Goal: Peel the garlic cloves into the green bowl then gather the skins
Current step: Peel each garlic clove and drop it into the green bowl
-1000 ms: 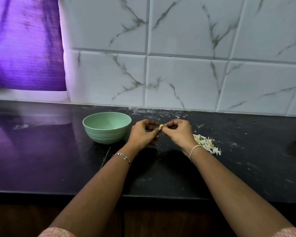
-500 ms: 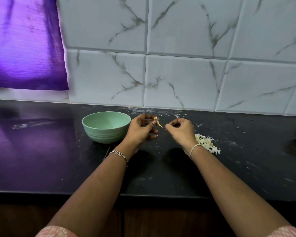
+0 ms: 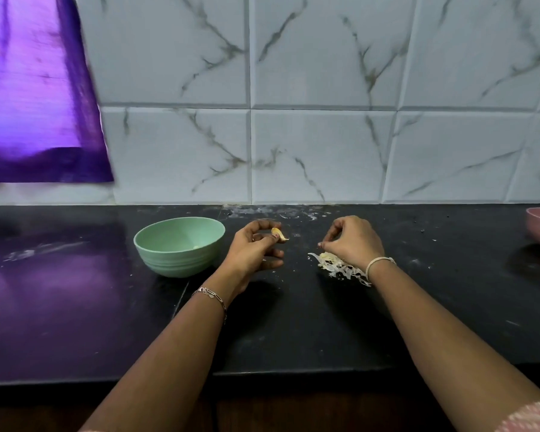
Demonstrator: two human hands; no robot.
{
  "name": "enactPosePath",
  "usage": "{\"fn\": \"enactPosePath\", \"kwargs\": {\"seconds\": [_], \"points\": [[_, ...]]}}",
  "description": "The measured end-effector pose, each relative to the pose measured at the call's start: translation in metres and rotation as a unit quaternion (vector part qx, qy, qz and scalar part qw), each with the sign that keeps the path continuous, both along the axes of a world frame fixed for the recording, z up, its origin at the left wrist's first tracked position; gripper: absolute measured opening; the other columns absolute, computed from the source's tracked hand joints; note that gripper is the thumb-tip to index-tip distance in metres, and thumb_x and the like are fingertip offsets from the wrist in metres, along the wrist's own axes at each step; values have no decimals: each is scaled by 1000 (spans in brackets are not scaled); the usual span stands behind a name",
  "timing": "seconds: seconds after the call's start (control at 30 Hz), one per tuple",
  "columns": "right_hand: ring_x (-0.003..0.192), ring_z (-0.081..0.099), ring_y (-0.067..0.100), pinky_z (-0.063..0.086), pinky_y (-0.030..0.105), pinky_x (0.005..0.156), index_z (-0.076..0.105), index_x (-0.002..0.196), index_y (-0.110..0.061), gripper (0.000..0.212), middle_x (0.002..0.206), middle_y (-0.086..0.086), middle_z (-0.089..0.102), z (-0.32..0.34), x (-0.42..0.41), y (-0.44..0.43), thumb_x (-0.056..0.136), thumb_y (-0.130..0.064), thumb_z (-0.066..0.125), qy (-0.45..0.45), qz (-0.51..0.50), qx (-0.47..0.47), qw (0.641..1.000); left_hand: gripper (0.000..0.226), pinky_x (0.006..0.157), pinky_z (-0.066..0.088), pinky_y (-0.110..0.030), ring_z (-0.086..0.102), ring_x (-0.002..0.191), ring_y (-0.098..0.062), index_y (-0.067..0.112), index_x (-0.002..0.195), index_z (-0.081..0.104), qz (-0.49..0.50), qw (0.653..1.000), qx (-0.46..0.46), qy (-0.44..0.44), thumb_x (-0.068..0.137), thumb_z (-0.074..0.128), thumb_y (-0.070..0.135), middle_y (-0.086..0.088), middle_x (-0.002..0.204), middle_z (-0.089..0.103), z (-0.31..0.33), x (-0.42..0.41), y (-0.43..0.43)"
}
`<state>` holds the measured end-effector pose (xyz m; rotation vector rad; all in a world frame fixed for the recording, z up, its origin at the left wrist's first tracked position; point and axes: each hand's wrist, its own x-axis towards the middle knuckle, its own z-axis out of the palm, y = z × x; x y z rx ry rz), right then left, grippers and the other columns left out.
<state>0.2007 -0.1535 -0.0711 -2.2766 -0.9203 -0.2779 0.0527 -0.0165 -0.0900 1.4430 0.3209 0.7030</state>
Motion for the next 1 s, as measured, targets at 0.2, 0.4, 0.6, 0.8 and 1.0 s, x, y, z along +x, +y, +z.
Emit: {"fn": "enactPosePath", "kwargs": {"seconds": [0.2,0.4,0.6,0.8,1.0], "points": [[79,67,12,54,31,76,65,76,-24,20,77,-9,70,-9,14,-3,83,-6,65,-11,47,23,999,14,53,56,-26,60,63,-15,6,110,57,17,999,-3,34,97,54,10,-10,95,66,5,34,-10],[80,66,20,52,37,75,67,96,-15,44,84,1,73,-11,10,7,100,-49,40,19,75,89,993,11,53,57,-29,64,65,-15,8,107,57,61,997,46,27,96,55,7,-9,97,70,4,64,-14],[73,63,22,44,32,64,67,90,-12,33,76,5,69,-17,5,16,99,-38,49,59,79,132,986,17,66,59,-37,73,85,-21,13,103,58,40,994,104,10,89,66,7,-10,96,72,-2,67,-24],[74,62,22,48,34,69,65,83,-16,17,77,2,67,-15,7,18,94,-28,60,50,50,215,974,22,61,57,-30,68,84,-17,13,103,59,23,996,82,-1,86,69,3,-7,96,71,1,64,-28],[78,66,16,52,30,73,75,84,-16,15,76,-3,70,-13,7,17,90,-28,67,47,53,237,969,23,61,59,-33,66,76,-19,6,106,61,32,997,69,0,87,71,12,-12,95,67,0,61,-27]]}}
